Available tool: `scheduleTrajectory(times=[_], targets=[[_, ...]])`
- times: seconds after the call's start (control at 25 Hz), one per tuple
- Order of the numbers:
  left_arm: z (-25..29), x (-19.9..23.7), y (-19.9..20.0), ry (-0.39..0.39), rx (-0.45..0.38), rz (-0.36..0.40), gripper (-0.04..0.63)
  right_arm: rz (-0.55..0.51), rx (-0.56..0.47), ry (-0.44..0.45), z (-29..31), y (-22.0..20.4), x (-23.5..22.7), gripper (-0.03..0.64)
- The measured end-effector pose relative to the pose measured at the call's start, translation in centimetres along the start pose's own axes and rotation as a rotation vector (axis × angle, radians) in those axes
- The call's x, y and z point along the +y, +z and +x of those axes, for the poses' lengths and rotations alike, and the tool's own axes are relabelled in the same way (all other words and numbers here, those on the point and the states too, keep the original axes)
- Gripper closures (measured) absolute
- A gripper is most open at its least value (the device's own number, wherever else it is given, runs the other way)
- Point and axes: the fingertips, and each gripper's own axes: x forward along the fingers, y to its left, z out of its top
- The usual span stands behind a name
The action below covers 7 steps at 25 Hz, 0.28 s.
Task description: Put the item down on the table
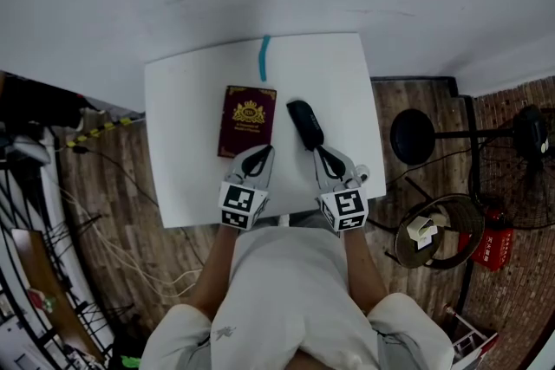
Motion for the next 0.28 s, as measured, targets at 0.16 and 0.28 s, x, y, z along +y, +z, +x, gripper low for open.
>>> scheduleTrajectory(times=[0.16,0.28], targets=[[0.08,-0.04,-0.13,0.004,0.003,0.002,0.577,0.000,0.001,0.005,0.27,0.06,-0.07,0.614],[0.19,-0.05,-0.18,0.006,0.007,0.003,0.577,-0.001,-0.002,0.008,0.53,0.30,-0.17,0.614]])
